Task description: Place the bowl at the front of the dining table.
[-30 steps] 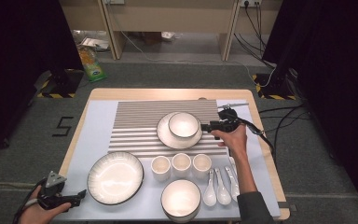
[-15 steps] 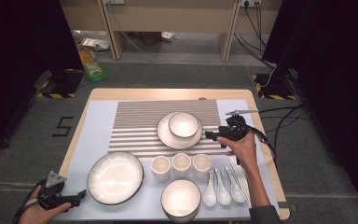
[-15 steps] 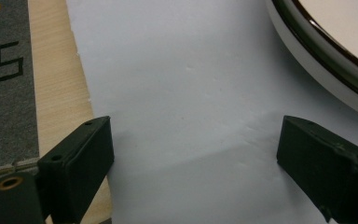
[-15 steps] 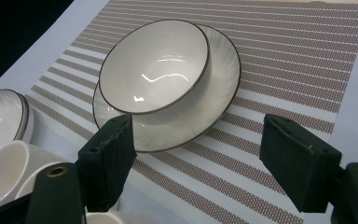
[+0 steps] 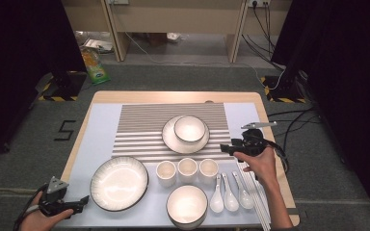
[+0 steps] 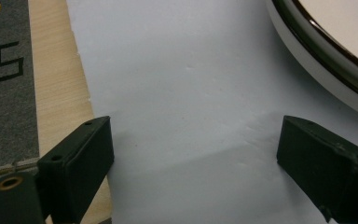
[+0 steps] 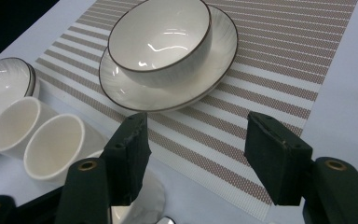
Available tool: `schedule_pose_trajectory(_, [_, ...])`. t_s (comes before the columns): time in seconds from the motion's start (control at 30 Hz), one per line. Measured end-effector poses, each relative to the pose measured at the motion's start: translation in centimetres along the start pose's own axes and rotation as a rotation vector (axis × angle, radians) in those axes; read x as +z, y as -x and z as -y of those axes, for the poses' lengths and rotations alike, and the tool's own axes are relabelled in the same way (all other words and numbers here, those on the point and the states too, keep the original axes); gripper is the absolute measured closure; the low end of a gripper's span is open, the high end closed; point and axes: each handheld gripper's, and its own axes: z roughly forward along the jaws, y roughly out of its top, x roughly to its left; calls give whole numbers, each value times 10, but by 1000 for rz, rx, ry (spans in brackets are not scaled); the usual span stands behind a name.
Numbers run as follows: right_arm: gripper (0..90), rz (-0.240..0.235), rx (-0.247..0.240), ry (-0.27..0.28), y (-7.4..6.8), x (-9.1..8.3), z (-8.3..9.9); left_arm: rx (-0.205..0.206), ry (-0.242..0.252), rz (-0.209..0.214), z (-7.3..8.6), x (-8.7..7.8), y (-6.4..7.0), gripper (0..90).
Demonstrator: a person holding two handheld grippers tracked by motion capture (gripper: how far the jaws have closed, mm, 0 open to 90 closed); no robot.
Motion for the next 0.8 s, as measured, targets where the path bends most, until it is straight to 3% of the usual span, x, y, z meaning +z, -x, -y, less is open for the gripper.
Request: schedule_pose_trajectory(0.8, [436,-3,-13,-8,-2,-14,38,0,5,1,1,0,0,98])
